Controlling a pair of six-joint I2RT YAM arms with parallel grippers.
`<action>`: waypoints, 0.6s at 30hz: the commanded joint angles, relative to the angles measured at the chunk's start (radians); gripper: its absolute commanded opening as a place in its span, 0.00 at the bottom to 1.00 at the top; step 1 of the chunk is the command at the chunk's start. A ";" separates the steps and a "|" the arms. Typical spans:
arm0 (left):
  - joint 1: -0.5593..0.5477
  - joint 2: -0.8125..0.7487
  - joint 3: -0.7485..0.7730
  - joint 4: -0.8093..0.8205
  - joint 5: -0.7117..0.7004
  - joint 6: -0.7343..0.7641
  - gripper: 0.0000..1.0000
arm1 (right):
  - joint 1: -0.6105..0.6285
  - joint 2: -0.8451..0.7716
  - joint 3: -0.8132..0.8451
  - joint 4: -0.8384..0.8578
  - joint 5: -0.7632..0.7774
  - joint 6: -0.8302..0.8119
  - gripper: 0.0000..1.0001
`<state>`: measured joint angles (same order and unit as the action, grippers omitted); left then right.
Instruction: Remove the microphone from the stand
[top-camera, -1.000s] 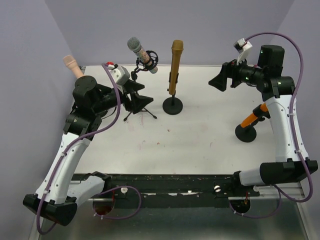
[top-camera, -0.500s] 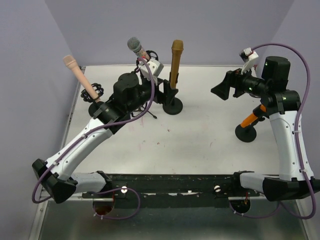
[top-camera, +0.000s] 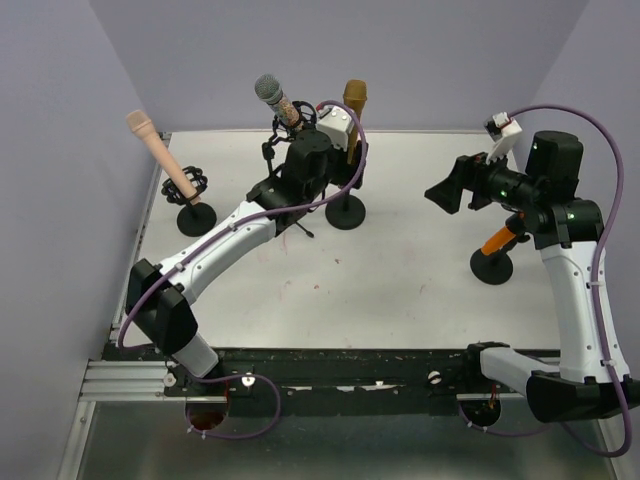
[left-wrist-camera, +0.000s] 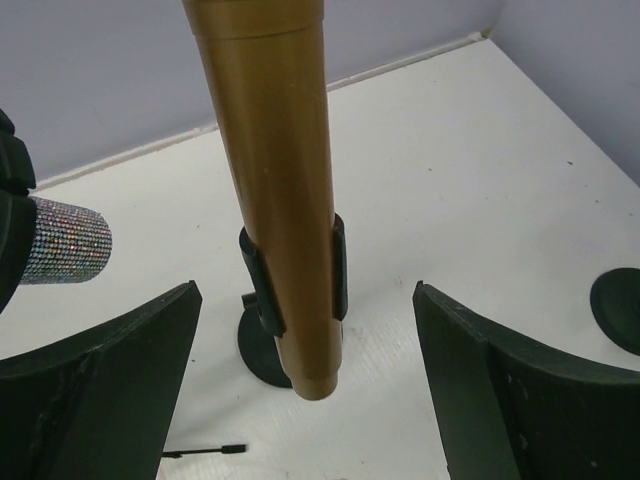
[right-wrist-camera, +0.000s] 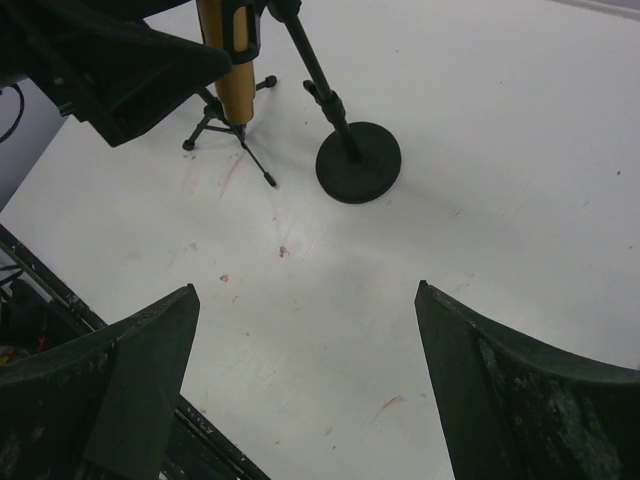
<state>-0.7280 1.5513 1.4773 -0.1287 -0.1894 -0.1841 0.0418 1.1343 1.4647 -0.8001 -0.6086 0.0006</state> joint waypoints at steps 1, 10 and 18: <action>0.001 0.078 0.066 0.069 -0.122 0.044 0.95 | -0.007 -0.015 -0.033 0.027 0.003 0.035 0.97; 0.016 0.109 0.075 0.089 -0.039 0.064 0.72 | -0.007 0.004 -0.047 0.042 0.007 0.038 0.97; 0.032 0.064 0.025 0.100 0.166 0.095 0.49 | -0.008 0.036 -0.052 0.056 0.021 0.044 0.97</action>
<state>-0.7059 1.6638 1.5196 -0.0582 -0.1505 -0.1188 0.0391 1.1534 1.4220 -0.7734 -0.6075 0.0299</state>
